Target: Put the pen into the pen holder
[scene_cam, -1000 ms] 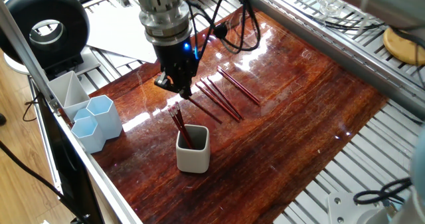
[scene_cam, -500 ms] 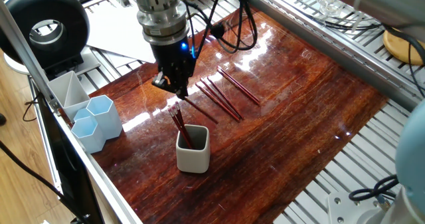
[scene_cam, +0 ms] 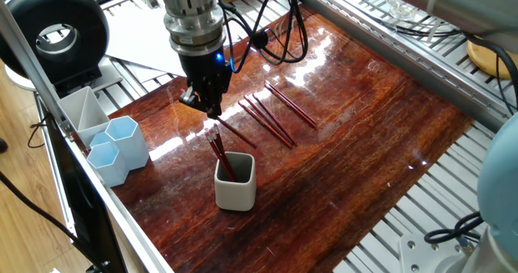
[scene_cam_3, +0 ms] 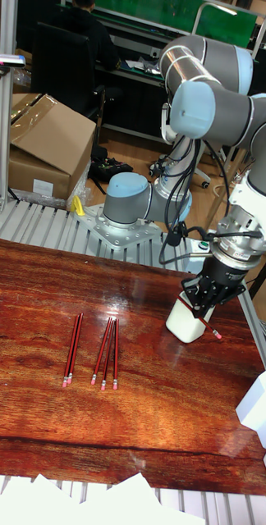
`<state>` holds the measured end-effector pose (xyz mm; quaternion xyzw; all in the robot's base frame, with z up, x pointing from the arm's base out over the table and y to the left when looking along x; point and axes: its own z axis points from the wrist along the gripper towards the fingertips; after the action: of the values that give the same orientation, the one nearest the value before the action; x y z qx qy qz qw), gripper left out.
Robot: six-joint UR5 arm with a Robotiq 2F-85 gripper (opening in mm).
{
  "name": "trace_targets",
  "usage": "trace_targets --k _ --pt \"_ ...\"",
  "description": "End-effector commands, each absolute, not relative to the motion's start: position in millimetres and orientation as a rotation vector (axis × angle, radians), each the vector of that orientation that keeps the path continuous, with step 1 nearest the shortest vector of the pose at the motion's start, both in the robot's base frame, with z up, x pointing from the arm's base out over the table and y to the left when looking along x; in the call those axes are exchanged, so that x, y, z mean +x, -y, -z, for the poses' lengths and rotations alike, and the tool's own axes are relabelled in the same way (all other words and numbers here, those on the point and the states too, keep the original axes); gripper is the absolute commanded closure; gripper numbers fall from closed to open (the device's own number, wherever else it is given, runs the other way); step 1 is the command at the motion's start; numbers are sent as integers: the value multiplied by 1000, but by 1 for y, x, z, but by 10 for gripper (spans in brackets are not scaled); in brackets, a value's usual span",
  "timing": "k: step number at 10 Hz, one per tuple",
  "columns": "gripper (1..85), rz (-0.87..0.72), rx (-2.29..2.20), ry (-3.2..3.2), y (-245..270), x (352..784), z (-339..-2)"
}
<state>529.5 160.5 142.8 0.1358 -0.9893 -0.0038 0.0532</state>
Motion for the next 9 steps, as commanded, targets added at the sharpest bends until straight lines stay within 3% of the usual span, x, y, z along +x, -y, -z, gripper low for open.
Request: trace_targets --k 1,2,5,6,9 --pt "847 26 422 3005 -162 530 -143" --pt "847 30 427 2975 -162 520 -150" --pt "847 14 393 2958 -176 478 -248" --pt "847 -1 412 3009 -179 480 -259" --pt "847 167 539 3239 -216 526 -270"
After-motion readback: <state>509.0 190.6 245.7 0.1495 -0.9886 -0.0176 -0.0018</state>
